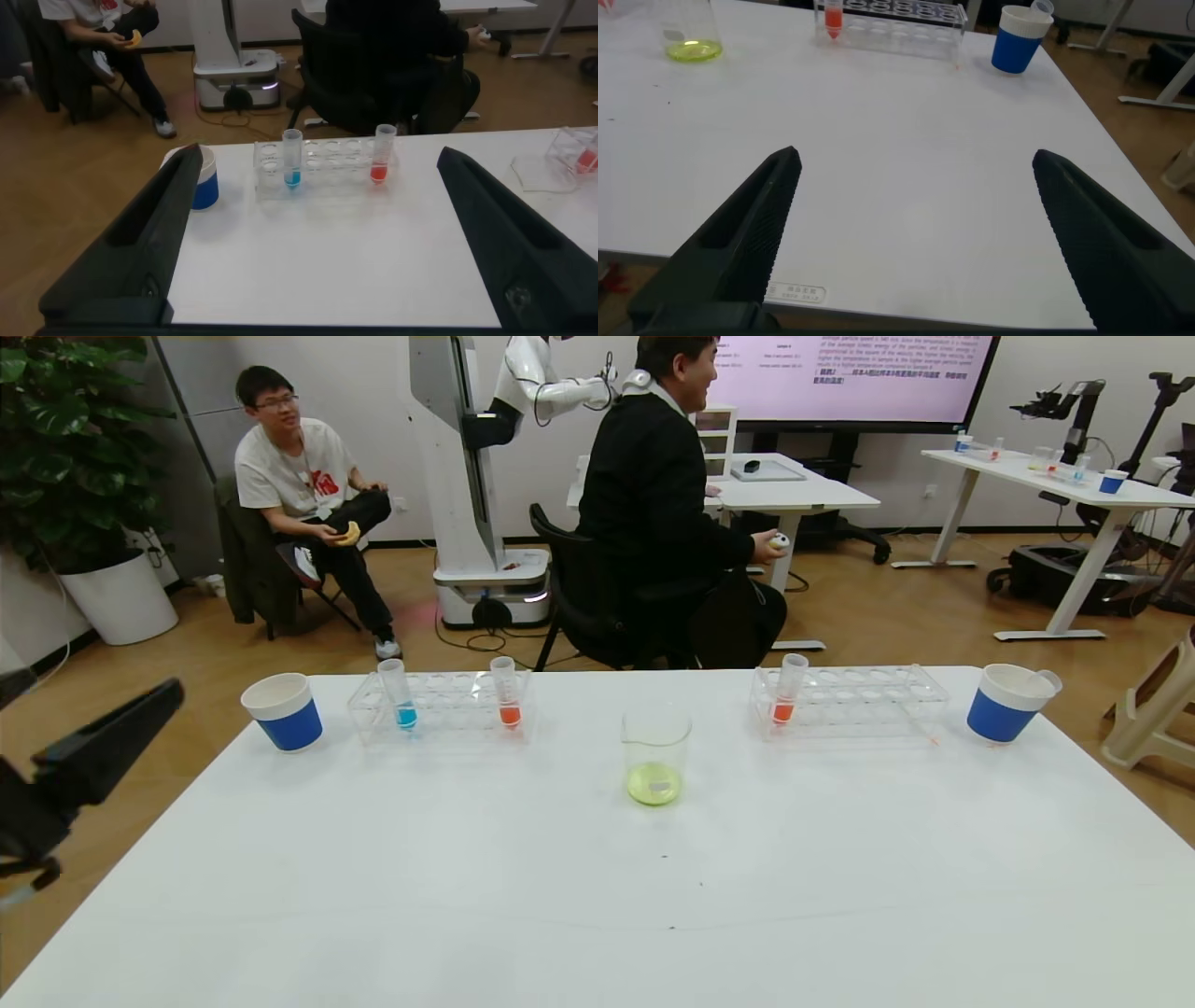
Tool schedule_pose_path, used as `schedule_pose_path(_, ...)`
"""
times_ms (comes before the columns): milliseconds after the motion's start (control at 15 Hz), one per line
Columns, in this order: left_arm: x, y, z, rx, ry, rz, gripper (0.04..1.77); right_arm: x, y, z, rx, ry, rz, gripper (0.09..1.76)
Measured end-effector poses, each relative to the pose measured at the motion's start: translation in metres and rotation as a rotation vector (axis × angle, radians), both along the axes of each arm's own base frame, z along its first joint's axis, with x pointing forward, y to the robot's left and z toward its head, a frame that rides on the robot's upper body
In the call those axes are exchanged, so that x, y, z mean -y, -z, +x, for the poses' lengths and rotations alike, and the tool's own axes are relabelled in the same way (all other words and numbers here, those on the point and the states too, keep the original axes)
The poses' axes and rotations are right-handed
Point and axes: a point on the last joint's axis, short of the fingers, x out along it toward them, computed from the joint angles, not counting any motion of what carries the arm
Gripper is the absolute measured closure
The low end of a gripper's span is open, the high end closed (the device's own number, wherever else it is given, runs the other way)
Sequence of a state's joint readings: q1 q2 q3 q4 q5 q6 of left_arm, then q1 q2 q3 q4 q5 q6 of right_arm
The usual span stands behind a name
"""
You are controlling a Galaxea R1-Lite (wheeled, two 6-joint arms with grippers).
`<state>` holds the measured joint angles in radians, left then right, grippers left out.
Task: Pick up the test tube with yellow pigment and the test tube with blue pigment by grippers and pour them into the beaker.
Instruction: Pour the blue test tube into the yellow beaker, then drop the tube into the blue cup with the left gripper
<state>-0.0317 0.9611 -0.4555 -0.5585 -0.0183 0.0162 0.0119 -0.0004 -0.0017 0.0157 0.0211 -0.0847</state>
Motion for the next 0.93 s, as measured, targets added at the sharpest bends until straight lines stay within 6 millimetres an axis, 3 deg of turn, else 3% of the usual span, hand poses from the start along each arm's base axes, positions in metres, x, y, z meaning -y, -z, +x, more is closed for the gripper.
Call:
schedule_pose_path(200, 0.001, 0.009, 0.051, -0.027, -0.001, -0.001, 0.06, 0.0, 0.0, 0.0, 0.001, 0.0, 0.0, 0.12)
schedule_pose_path(400, 0.003, 0.031, 0.094, -0.04, -0.003, -0.003, 0.06, 0.0, 0.0, 0.0, 0.0, 0.0, 0.0, 0.12)
schedule_pose_path(933, 0.007, 0.126, 0.191, -0.048, -0.066, -0.015, 0.06, 0.0, 0.0, 0.0, 0.0, 0.0, 0.0, 0.12)
